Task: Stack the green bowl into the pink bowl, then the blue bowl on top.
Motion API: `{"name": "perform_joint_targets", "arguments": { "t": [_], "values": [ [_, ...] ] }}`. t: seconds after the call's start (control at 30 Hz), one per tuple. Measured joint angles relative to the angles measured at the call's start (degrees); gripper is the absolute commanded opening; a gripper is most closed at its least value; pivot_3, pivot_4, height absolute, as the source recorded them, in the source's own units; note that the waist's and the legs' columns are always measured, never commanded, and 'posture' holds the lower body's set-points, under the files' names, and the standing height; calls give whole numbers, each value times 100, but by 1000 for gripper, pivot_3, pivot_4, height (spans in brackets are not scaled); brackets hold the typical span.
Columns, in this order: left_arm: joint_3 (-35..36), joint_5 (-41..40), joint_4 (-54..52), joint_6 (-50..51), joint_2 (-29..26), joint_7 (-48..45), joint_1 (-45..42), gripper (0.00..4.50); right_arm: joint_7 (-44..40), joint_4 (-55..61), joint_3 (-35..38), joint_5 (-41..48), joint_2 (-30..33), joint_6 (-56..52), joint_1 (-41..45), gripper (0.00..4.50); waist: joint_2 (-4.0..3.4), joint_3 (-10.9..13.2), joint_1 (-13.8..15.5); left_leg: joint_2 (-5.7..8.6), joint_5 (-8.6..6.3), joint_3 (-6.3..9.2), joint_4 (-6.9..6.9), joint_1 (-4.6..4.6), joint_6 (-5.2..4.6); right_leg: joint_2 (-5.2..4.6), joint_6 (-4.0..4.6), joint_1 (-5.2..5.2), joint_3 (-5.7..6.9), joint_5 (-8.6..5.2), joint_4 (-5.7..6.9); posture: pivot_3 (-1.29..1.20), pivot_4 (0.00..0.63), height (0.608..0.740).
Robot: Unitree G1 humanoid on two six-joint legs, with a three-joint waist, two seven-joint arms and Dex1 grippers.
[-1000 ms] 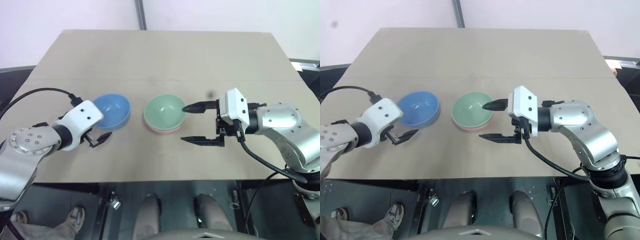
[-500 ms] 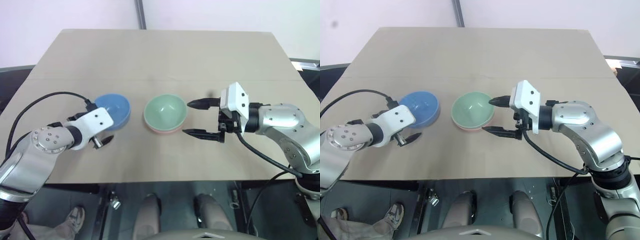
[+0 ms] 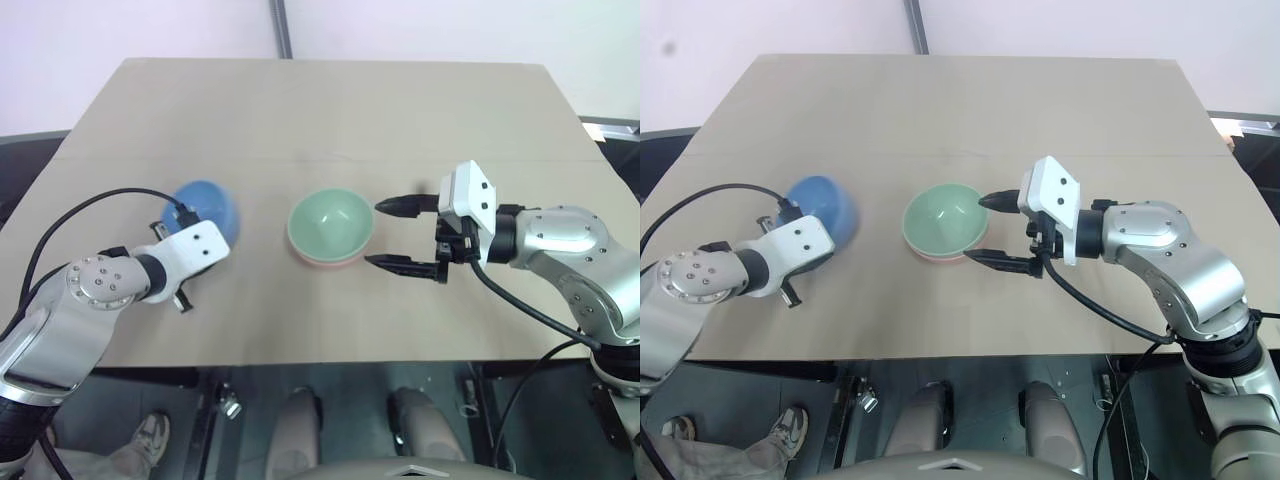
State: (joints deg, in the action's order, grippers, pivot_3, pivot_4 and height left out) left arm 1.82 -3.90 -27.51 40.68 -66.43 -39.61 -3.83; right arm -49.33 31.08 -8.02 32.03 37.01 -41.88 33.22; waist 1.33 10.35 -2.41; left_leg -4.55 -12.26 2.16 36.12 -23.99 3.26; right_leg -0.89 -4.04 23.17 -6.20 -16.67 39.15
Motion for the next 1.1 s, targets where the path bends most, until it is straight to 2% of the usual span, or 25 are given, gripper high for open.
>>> {"name": "perform_joint_targets", "arguments": {
  "t": [0.17,0.23,0.37,0.47,0.57,0.67,0.77,0.97,1.0,1.03,1.07,1.1],
  "values": [
    [123,-41,-10,-215,91,-172,-4,32,-3,-10,-1,-18,13,18,-3,3986,1,0,1,0,0,0,1,0,0,0,0,0,0,0,1,0,150,740],
    [313,-232,-52,-272,8,-515,-95,32,-13,-9,12,-14,62,22,-29,3986,1,0,2,0,0,0,1,0,0,0,0,0,1,0,1,0,150,740],
    [378,-813,-194,-560,-350,-1514,-740,32,-30,24,232,7,332,14,-292,3986,5,2,60,1,0,4,12,-11,0,-2,0,0,6,0,-2,0,150,740],
    [345,-1223,-268,-770,-472,-2144,-1565,32,-19,62,553,22,629,-36,-652,3986,4,3,54,1,0,3,16,-15,0,-2,-2,-1,6,1,-8,0,150,740],
    [-117,-1346,-158,-775,-398,-2498,-2320,32,-12,264,1138,73,1038,-75,-1300,3986,3,3,58,1,0,8,16,-18,-1,0,-2,-1,9,1,-6,0,150,740],
    [-515,-1297,98,-880,-248,-2708,-2696,32,19,419,1688,119,1288,-155,-1808,3986,0,5,20,1,0,8,18,-17,-1,2,-2,-2,7,1,-5,0,150,740],
    [-940,-1090,321,-1130,-71,-2877,-2979,32,93,592,2071,171,1382,-182,-2171,3986,0,5,-3,1,0,8,21,-17,-1,3,-3,-2,6,1,-2,0,150,740],
    [-1650,-614,962,-1708,671,-3187,-3696,32,353,1021,2620,290,1430,-315,-2634,3986,2,5,28,2,0,11,40,-26,-2,3,-5,-3,7,2,5,0,150,740],
    [-1745,-553,1104,-1838,788,-3292,-3839,676,392,1091,2703,325,1433,-326,-2702,3986,2,5,29,3,0,12,41,-25,-2,3,-5,-3,7,2,6,0,150,740],
    [-1802,-496,1182,-1961,852,-3365,-3908,745,433,1130,2733,350,1437,-336,-2738,3986,2,5,22,3,0,12,42,-25,-2,3,-5,-3,7,2,6,0,150,740],
    [-1834,-439,1257,-2100,929,-3430,-3950,1290,479,1162,2757,384,1438,-369,-2765,3986,2,5,10,3,0,11,41,-24,-2,3,-5,-3,6,2,8,0,150,740],
    [-1847,-408,1315,-2177,993,-3454,-3980,1599,498,1172,2779,405,1440,-390,-2789,3986,2,5,10,3,0,12,41,-23,-2,3,-5,-3,7,2,10,0,150,740]
  ]
}}
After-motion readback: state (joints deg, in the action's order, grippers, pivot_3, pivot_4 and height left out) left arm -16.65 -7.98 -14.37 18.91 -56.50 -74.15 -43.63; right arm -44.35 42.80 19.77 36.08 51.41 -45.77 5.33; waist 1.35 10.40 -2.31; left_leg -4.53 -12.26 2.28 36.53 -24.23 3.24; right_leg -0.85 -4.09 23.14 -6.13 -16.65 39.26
